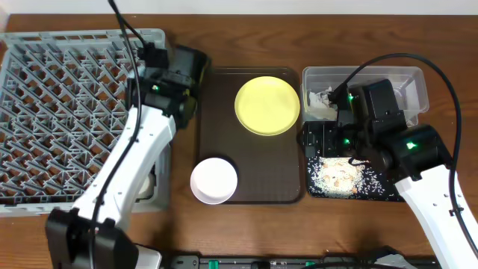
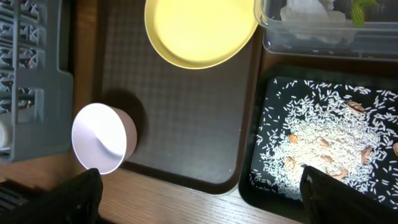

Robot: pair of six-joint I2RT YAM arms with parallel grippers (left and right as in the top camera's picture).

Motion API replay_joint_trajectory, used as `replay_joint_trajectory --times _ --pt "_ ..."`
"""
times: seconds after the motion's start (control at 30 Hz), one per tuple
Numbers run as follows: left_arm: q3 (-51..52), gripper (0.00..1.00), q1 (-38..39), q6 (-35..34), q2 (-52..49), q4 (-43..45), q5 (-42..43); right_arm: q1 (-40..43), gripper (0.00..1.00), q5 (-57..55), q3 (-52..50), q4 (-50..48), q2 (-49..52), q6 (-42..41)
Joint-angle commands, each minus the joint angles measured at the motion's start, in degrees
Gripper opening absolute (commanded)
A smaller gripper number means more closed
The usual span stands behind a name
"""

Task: Sort waste into correct bins and load items into the dishwasher
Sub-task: 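Lift the blue bowl and carry it over the dish rack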

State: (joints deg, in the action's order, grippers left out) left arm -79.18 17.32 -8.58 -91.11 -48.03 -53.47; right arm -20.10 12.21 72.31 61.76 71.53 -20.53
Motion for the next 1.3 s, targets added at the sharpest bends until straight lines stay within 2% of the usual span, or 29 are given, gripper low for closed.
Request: replay_joint_trajectory --times 0.0,0.27,0.4,0.7,0.93,1.27 --pt "0.2 0.06 -3.0 7.3 -2.2 3.7 -12.6 0.2 0.99 0.1 0.0 0.0 0.1 0.5" --pt "0.2 0.06 -10.5 14.8 -10.2 15.6 -12.6 0.2 0.99 0.1 0.0 -0.2 0.1 0.5" --pt "0.2 0.06 -11.4 17.0 -13.4 20.6 -12.5 0.2 0.99 0.1 0.0 -0.2 0.1 0.5" --pt "0.2 0.06 -11.4 30.8 -18.7 38.6 -10.5 0.2 0.99 0.1 0.0 -0.1 0.1 0.5" --pt "0.2 0.06 -11.4 32.2 -21.7 38.6 -10.8 0.2 0.99 0.0 0.0 0.7 0.1 0.5" --pt "0.2 0.06 -6.4 32.1 -21.2 38.7 -20.9 0.2 0.99 0.0 0.0 0.4 0.1 0.5"
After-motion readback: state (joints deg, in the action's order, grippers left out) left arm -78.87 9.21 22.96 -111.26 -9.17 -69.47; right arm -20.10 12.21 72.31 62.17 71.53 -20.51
